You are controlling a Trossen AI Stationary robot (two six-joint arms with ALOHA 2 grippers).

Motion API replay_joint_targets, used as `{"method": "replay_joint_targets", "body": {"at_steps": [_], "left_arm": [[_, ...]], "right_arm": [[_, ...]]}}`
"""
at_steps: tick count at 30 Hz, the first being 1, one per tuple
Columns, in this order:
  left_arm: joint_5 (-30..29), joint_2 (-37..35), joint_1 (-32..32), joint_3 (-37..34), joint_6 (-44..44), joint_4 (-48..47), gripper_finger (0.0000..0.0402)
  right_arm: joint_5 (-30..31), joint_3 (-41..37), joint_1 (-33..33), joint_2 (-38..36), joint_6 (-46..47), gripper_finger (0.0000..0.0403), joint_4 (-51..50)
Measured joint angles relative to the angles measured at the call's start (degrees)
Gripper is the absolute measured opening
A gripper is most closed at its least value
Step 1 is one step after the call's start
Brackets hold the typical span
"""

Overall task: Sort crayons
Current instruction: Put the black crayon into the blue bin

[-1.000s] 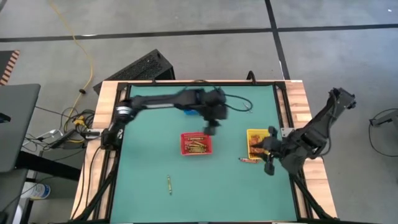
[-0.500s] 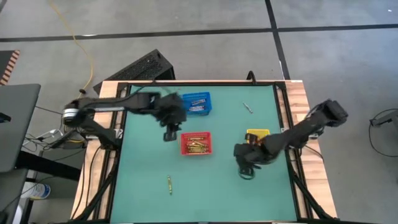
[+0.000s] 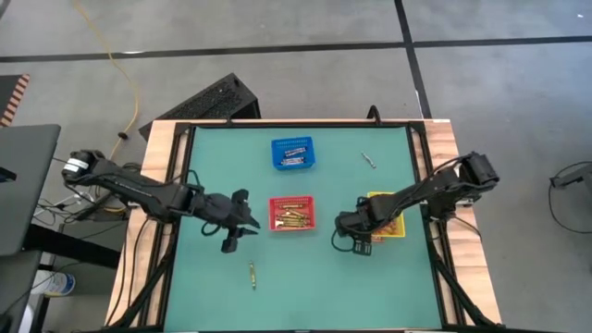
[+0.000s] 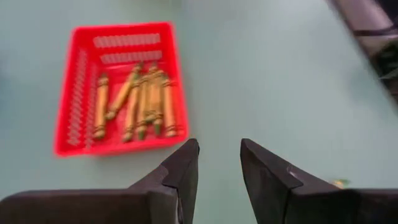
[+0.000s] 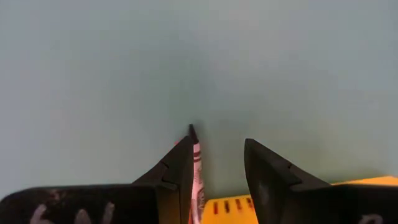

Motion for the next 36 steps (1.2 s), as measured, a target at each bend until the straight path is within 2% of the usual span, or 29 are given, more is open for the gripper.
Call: {"method": "replay_joint_targets", "body": {"at_steps": [4,9,22,26,33,36], "left_arm": [[-4.7,0.2,-0.5,-1.6,-1.3,0.9,0.0107],[-4.8,0.6,-0.5,-1.8,-1.1,1.0,0.0107],[-2.9,0.6,-0.6,-1.8,-1.1,0.7,0.0107],[-2.9,0.6,-0.6,-1.8,-0.9,0.7,0.0107],[-2.9,0.6,-0.5,-1.8,-0.9,0.7,0.0107],[-2.9,0.6,-0.5,-1.8,-0.9,0.7,0.0107]], "right_arm": [[-0.2,0.0,-0.1,-2.6,2.8,0.0134,0.3],[-0.2,0.0,2.0,-3.5,4.1,0.0134,1.7],[-0.9,0.4,1.9,6.5,4.2,0.0129,3.4],[-0.9,0.4,1.9,7.0,4.2,0.0098,3.2],[-0.9,0.0,1.6,4.4,4.5,0.0015,1.7],[-0.2,-0.2,1.6,3.4,4.3,0.0005,1.4]]}}
